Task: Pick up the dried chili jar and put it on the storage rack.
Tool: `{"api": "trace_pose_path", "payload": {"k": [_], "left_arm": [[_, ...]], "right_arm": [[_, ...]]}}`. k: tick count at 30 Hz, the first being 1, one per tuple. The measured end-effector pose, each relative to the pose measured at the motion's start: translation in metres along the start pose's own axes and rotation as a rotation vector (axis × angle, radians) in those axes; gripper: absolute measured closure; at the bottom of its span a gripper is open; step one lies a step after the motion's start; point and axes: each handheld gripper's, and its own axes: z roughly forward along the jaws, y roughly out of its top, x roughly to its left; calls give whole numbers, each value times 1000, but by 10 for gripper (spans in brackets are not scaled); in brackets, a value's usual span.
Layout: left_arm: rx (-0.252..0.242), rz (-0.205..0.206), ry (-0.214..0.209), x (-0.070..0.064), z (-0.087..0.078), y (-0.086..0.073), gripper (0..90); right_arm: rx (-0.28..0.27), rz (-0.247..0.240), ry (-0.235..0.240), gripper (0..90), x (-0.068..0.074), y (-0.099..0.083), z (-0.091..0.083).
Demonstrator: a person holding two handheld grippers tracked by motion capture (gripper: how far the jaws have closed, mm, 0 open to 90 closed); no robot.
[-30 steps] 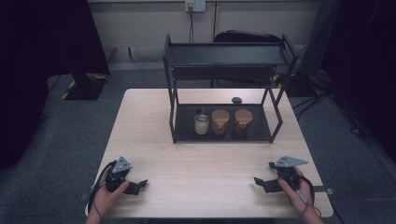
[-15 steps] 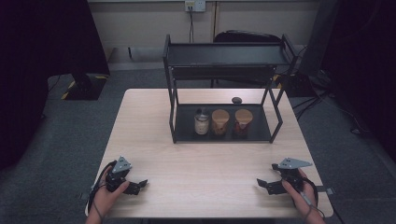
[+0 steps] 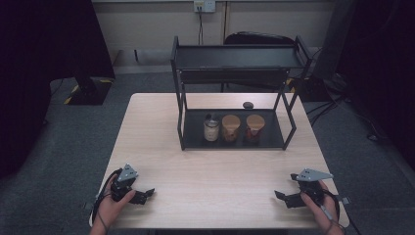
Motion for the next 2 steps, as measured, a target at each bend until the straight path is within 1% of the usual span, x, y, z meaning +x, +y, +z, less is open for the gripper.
{"api": "trace_pose_path", "payload": {"k": [2], "left_arm": [[0,0,0,0,0,0,1]], "right_arm": [[4,-7,-3,25,0,-1,-1]]}}
